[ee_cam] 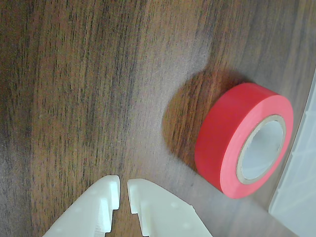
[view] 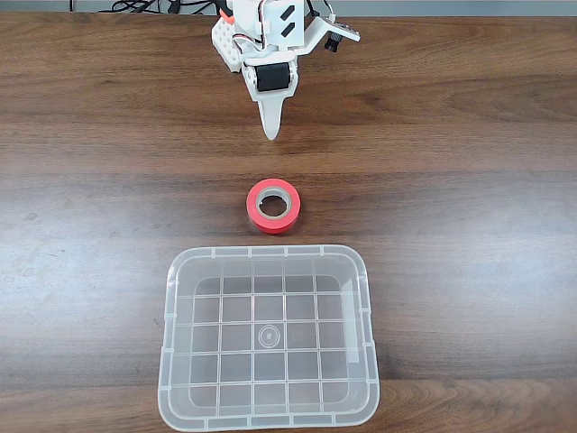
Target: Grab the tape and place it in the box.
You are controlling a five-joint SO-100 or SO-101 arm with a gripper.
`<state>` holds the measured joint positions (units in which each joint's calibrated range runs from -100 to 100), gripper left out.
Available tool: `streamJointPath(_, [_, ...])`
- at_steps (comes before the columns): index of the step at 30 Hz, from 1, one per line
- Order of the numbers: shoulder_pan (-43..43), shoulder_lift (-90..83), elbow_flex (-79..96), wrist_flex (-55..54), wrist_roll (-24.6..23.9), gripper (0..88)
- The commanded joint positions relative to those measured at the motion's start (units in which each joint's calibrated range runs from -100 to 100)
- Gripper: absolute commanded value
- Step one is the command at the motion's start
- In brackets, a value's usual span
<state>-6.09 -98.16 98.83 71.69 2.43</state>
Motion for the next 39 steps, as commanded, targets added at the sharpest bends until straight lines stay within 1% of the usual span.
streamJointPath(1, [-0.42, -0.64, -3.38, 0.82, -0.32, 1.1])
streamJointPath(5, [0.16, -0.64, -4.52, 0.82, -0.32, 1.1])
streamJointPath(13, [-0.06, 1.22, -16.61, 1.76, -0.32, 1.0])
streamJointPath(16, [-0.35, 5.72, -20.82, 1.76, -0.32, 1.0])
streamJointPath(20, [-0.35, 17.79, -29.14, 1.76, -0.32, 1.0])
streamJointPath(26, [0.38, 41.92, -49.11, 1.94, -0.37, 1.0])
streamJointPath(32, [0.38, 62.84, -72.15, 8.70, -0.37, 1.0])
streamJointPath(35, [0.38, 70.72, -78.55, 10.33, -0.37, 1.0])
streamJointPath(39, [0.38, 76.68, -80.56, 9.64, -0.32, 1.0])
